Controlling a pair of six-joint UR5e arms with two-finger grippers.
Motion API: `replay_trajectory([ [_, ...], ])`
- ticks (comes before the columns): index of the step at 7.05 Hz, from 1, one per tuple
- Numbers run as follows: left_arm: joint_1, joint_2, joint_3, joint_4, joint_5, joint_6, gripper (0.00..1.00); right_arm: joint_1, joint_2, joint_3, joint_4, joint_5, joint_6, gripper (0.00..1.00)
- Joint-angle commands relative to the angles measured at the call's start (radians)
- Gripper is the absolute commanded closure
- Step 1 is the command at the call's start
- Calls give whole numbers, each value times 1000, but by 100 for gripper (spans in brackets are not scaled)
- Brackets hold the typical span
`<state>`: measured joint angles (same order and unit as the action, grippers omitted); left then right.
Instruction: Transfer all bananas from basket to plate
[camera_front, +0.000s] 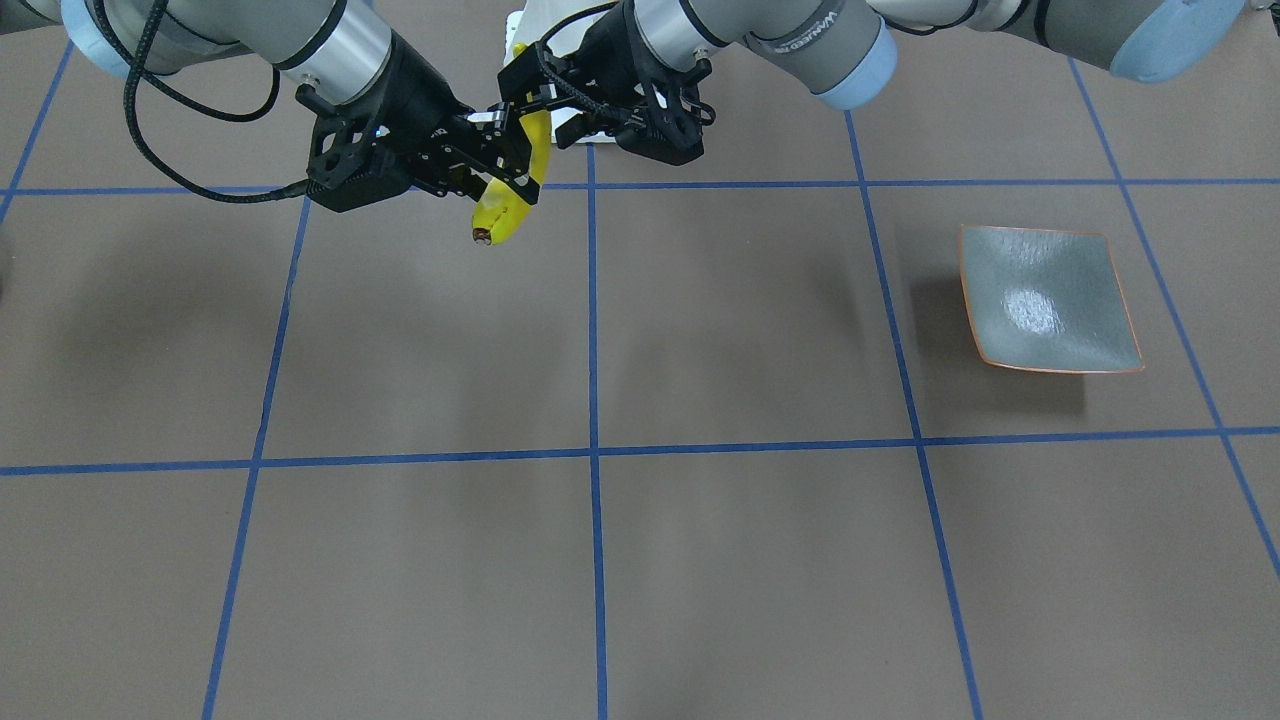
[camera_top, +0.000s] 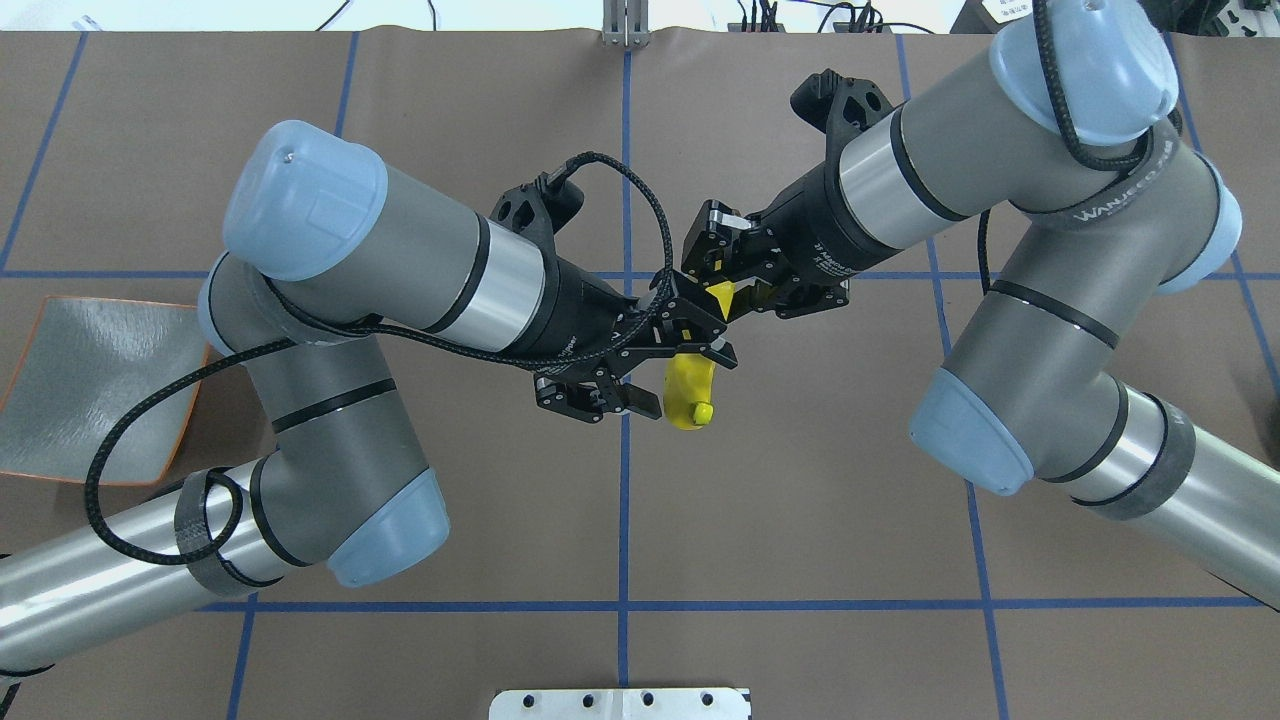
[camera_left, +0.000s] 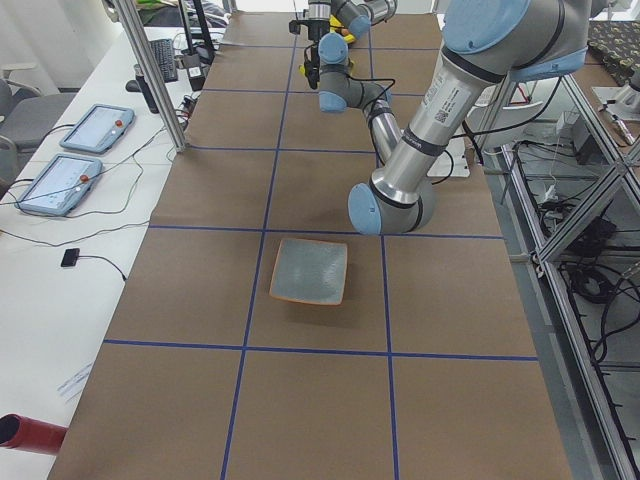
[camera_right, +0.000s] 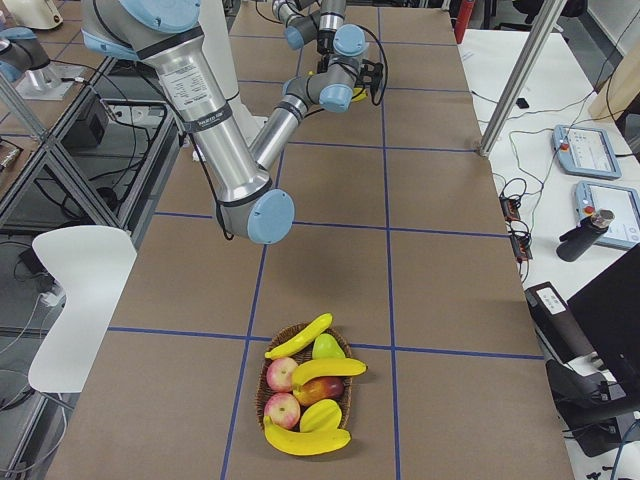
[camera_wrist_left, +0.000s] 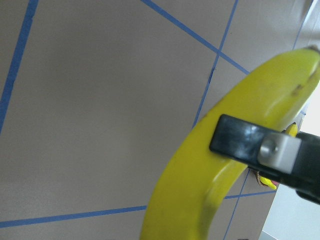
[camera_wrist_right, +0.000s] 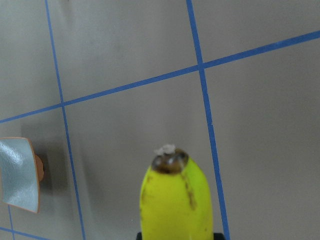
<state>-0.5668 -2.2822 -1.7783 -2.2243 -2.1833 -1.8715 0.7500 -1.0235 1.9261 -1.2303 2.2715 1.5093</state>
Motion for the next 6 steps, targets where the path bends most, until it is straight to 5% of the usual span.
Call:
replay_trajectory([
  [1, 2, 0, 7, 0, 4, 0, 18, 0, -4, 13, 0, 2, 0, 100],
  [3, 2, -2, 7, 0, 4, 0, 46, 2, -4, 13, 0, 6, 0, 100],
  [5, 4, -7, 5, 2, 5, -6, 100, 0, -4, 10, 0, 5, 0, 100],
  [6, 13, -5, 5, 6, 5, -8, 100, 0, -6, 10, 0, 5, 2, 100],
])
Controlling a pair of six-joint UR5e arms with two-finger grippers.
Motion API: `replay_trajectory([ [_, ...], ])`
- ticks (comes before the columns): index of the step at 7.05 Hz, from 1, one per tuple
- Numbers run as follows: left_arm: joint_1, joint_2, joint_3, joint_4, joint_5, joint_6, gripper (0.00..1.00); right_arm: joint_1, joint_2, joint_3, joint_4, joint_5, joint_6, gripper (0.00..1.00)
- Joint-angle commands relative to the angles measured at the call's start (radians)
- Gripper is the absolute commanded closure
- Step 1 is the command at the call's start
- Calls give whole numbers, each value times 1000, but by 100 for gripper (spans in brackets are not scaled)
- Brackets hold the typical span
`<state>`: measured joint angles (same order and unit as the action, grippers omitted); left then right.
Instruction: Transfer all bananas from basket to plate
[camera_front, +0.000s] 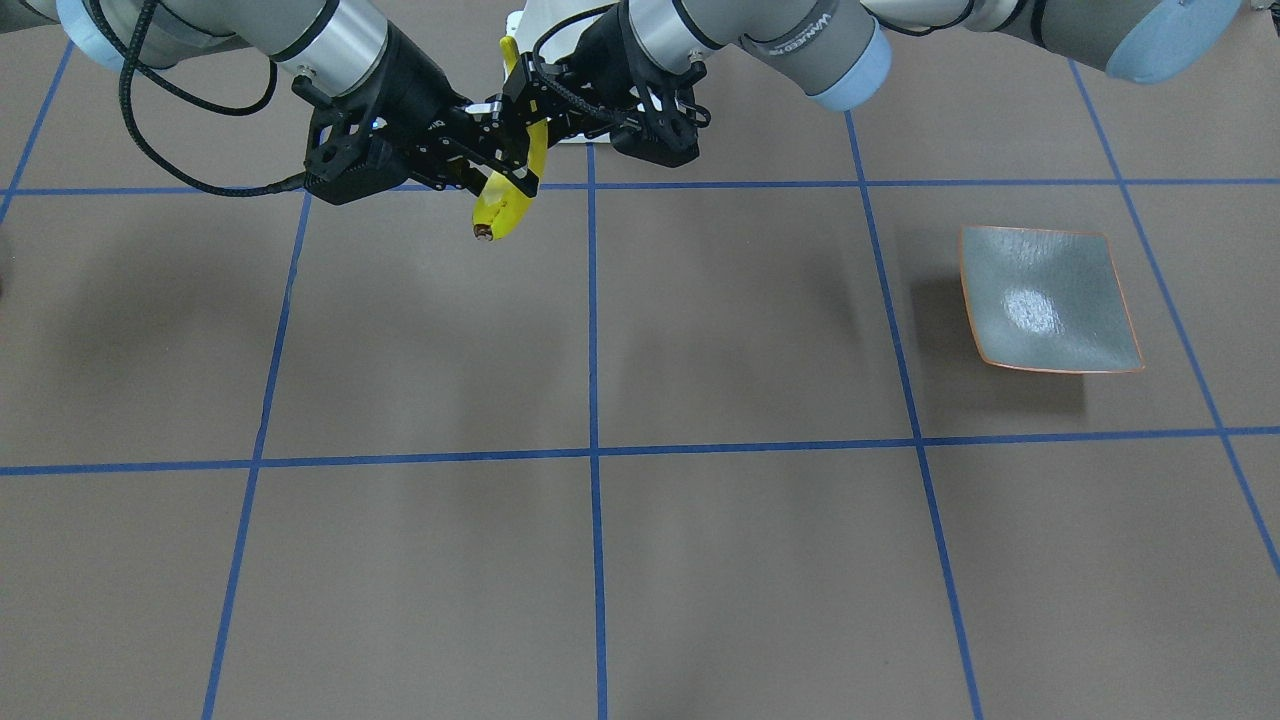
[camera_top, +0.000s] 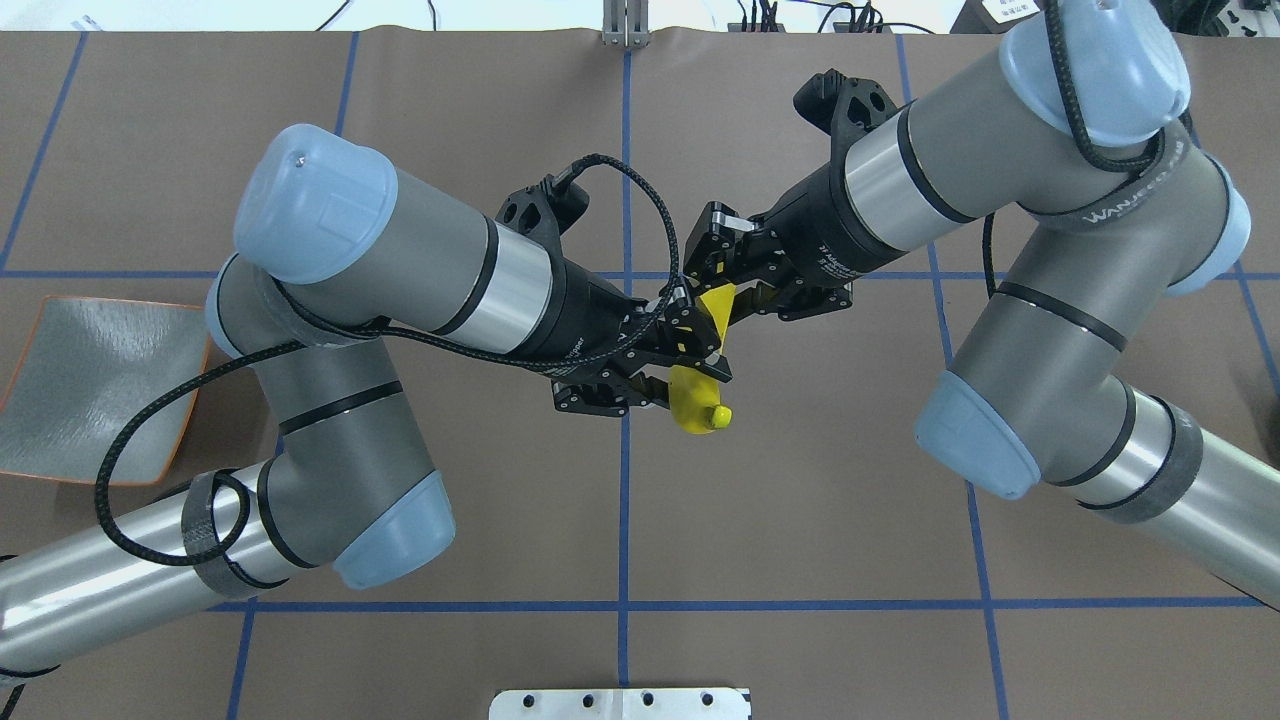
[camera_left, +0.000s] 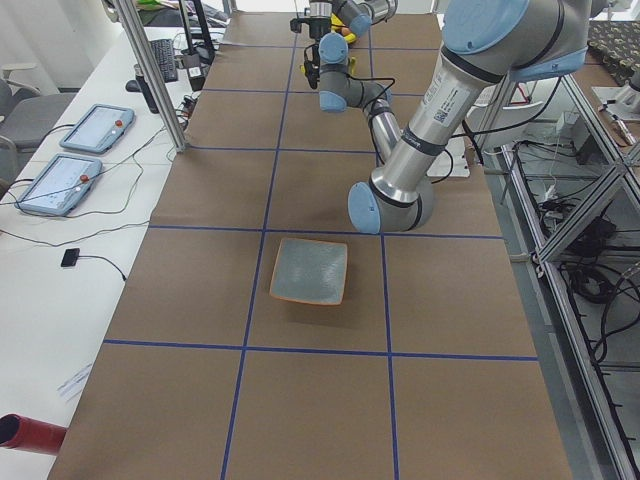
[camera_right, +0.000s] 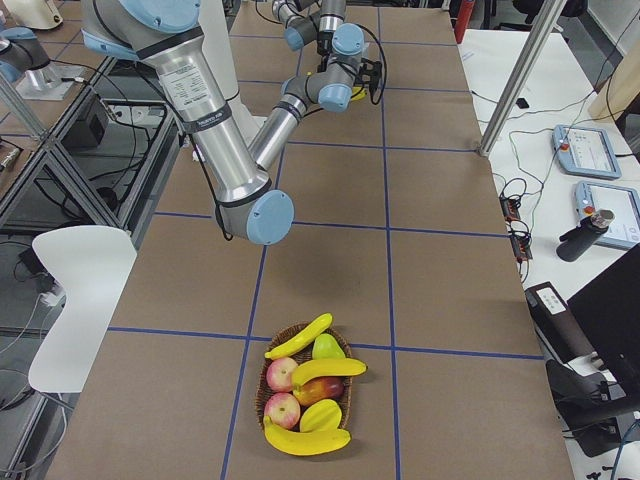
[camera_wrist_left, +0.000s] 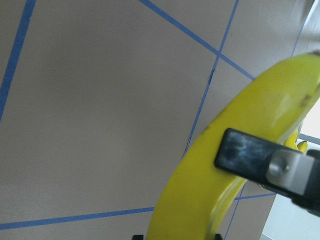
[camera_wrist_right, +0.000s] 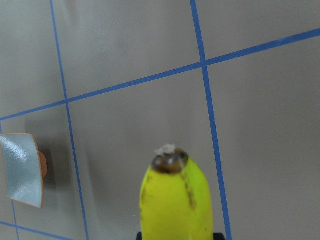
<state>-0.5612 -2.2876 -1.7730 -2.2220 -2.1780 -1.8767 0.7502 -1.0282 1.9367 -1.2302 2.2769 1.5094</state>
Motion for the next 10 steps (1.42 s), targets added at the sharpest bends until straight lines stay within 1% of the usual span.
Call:
replay_trajectory([
  [1, 9, 2, -2, 4, -2, -5, 100, 1, -1, -1, -2, 0, 2, 68],
  [2, 9, 7, -3, 1, -2, -6, 100, 1, -1, -1, 0, 0, 3, 1],
  [6, 9, 13, -2, 1, -2, -4, 100, 26, 5, 8, -2, 3, 20, 0],
  [7, 7, 14, 0, 4, -2, -2, 100, 53, 4, 8, -2, 31, 21, 0],
  [8, 6, 26, 1, 8, -2, 1, 100, 114, -3, 7, -5, 82, 20, 0],
  [9, 3, 52, -2, 5, -2, 10, 100, 189, -13, 1, -8, 158, 18, 0],
  [10, -32, 86, -5, 13, -9, 11, 100, 268, -62, -10, -6, 230, -6, 0],
])
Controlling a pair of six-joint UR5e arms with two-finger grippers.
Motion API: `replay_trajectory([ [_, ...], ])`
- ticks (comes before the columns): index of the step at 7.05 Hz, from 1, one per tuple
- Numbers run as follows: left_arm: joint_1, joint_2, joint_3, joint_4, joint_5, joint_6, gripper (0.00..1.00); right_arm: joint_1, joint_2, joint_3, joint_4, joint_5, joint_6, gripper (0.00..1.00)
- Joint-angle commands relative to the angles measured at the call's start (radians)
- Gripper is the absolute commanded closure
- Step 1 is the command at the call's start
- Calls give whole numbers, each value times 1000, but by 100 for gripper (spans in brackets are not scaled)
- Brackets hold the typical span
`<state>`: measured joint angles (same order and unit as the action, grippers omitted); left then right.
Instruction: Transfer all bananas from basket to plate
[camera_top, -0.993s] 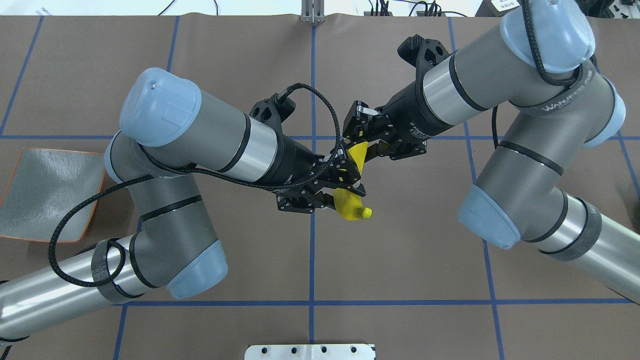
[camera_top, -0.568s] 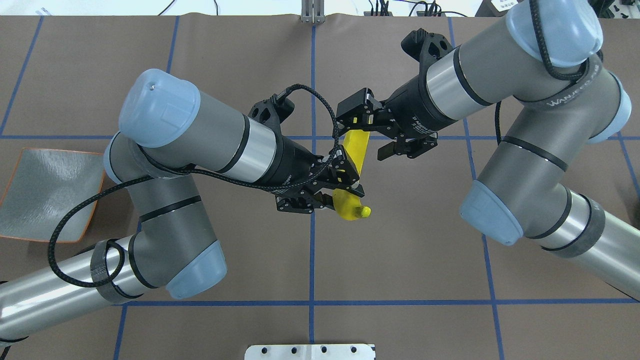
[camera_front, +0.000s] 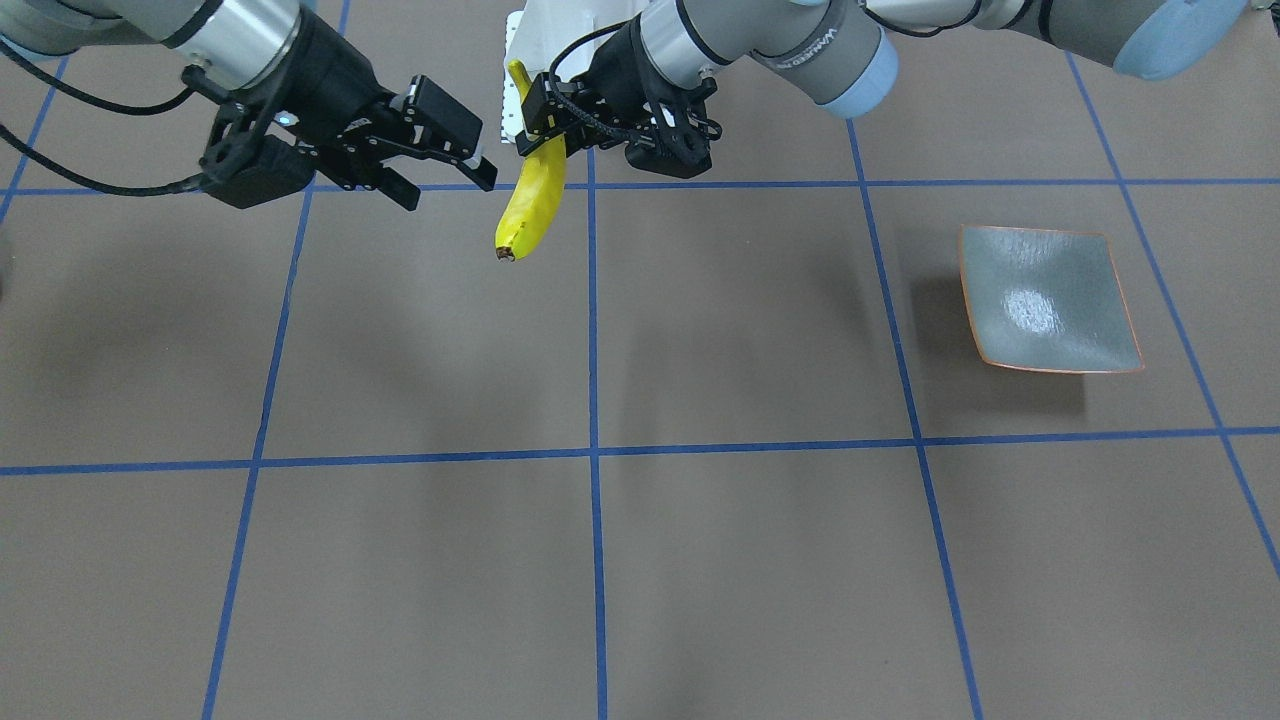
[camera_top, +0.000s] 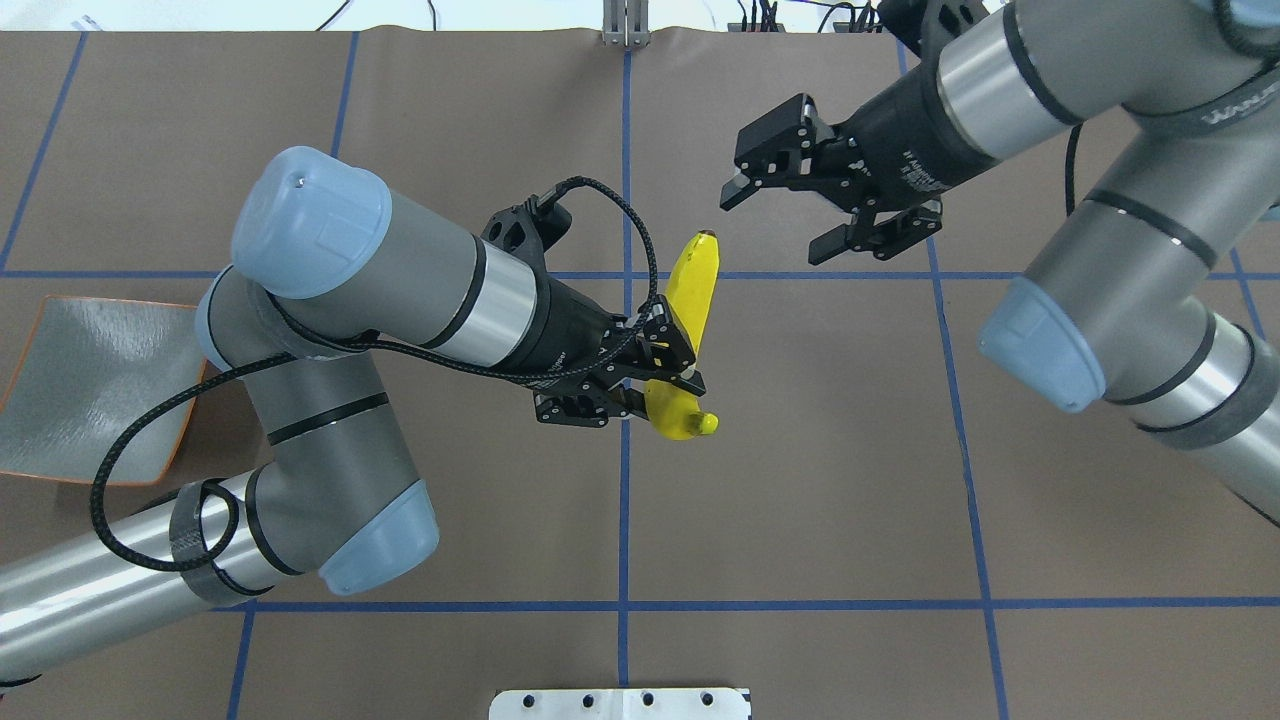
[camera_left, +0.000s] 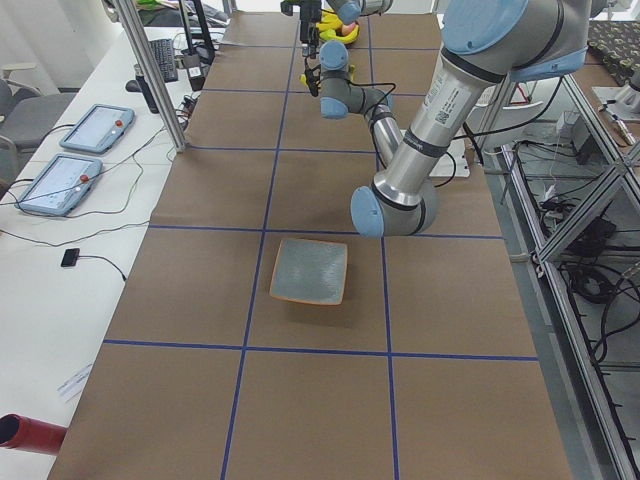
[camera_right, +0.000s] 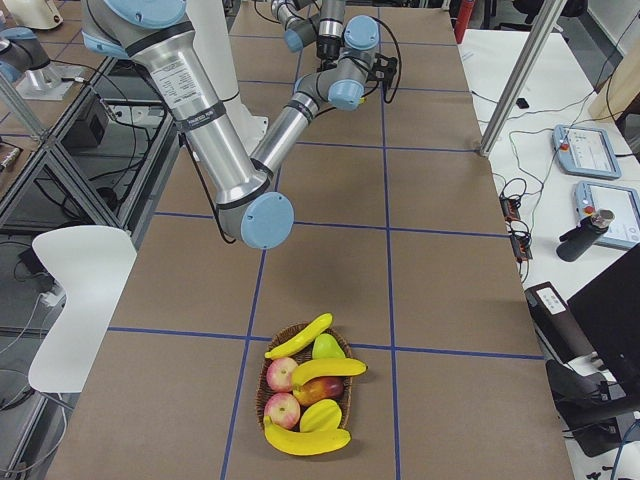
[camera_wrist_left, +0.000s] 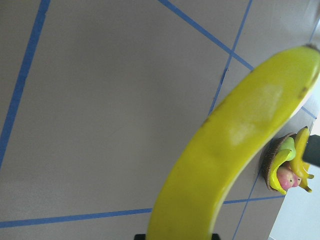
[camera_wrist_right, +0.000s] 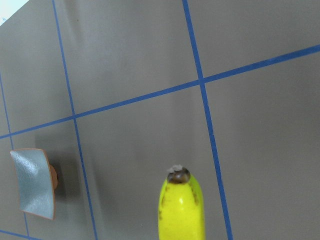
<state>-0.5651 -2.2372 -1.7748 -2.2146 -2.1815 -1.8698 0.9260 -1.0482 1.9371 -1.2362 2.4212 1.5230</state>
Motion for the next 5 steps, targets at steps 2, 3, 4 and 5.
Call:
replay_trajectory([
  [2, -184, 154, -38, 7, -155, 6, 100, 198, -105, -71, -11, 124, -162, 0],
  [3, -308, 215, -43, 6, -288, 14, 100, 218, -158, -102, -12, 107, -298, 0],
  [4, -370, 308, -84, 4, -354, 50, 100, 238, -188, -128, -12, 86, -396, 0],
  [5, -398, 423, -121, 4, -354, 117, 100, 256, -202, -159, -12, 79, -459, 0],
])
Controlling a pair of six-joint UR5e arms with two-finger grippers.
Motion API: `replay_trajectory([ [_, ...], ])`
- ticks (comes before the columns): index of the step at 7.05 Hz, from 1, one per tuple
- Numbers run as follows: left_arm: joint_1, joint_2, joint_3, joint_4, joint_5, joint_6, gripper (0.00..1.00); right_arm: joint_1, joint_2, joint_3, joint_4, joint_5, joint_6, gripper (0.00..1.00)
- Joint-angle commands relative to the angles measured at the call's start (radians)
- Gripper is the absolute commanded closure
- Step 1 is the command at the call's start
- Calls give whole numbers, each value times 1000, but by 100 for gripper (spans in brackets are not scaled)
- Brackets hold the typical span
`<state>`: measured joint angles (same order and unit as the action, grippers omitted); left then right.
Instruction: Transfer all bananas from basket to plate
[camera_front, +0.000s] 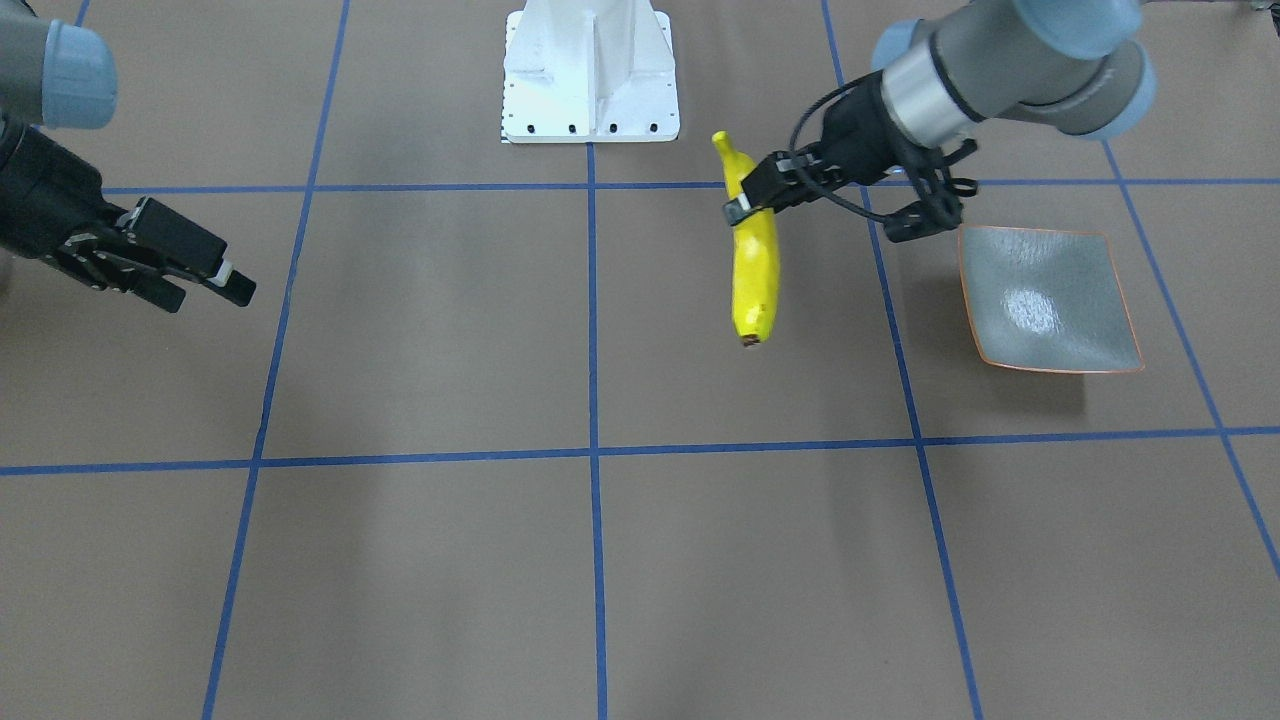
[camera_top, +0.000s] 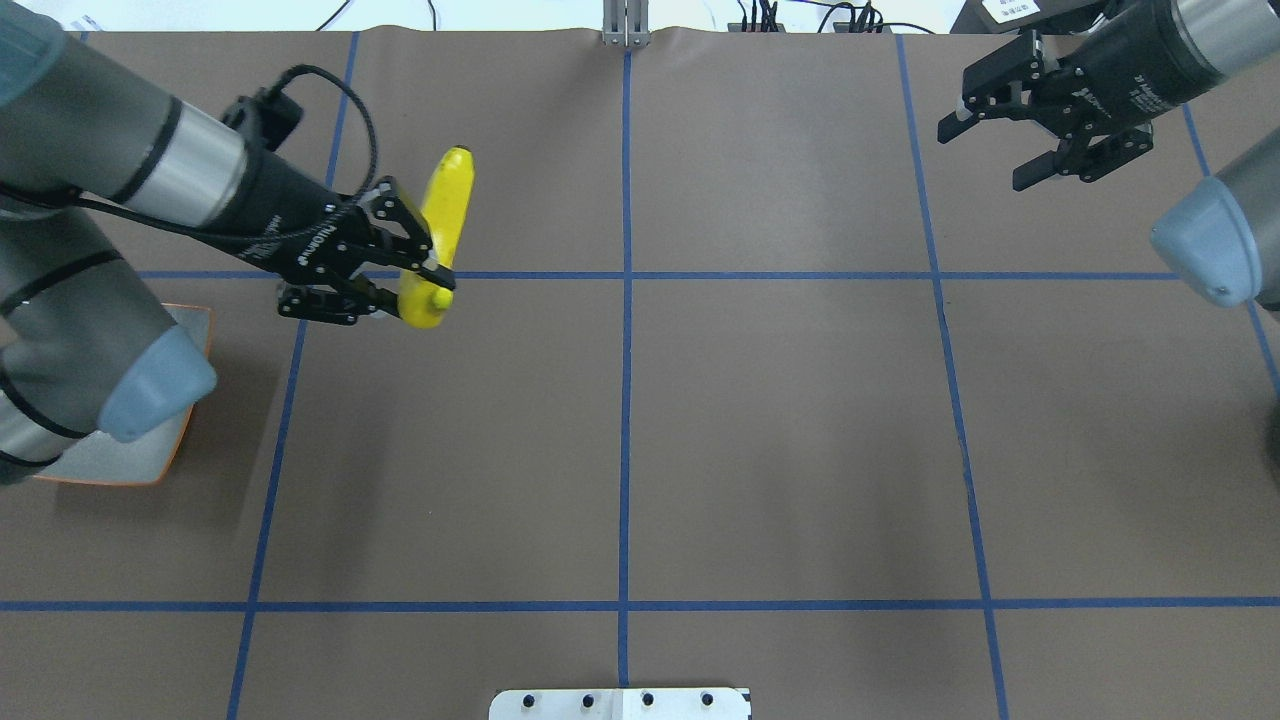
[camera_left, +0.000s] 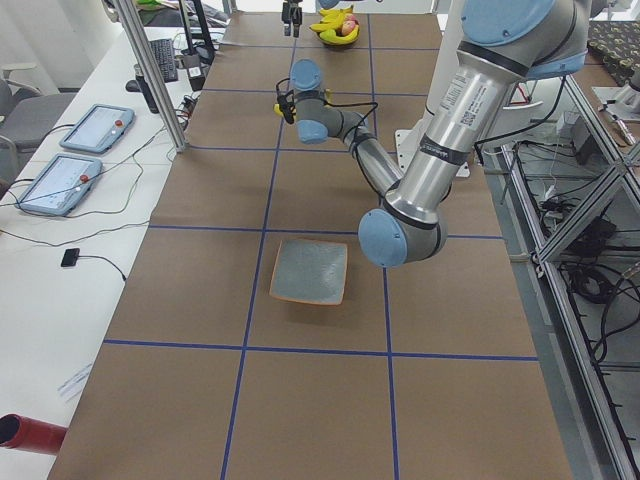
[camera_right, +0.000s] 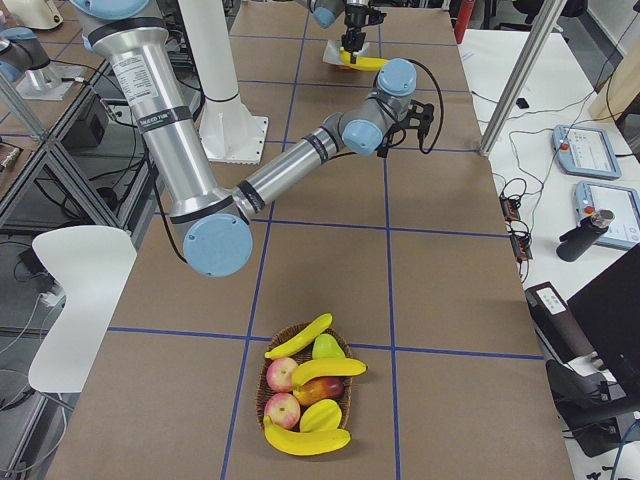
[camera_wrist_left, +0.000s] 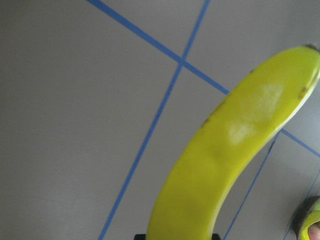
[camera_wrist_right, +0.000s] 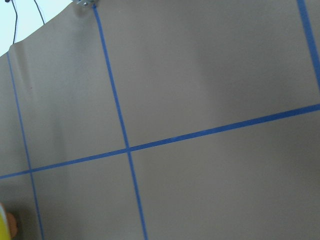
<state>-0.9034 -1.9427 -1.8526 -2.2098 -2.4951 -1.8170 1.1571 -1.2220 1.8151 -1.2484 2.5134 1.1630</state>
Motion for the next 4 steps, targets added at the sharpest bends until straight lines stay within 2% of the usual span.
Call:
replay_trajectory([
  [1, -101, 204, -43, -1, -42, 140, 100, 42, -56, -68, 0, -16, -177, 0],
  [2, -130, 276, -42, -1, -41, 216, 100, 67, -63, -109, 0, -19, -245, 0],
  [4, -169, 417, -16, 1, -13, 365, 100, 91, -65, -155, -2, -88, -304, 0],
])
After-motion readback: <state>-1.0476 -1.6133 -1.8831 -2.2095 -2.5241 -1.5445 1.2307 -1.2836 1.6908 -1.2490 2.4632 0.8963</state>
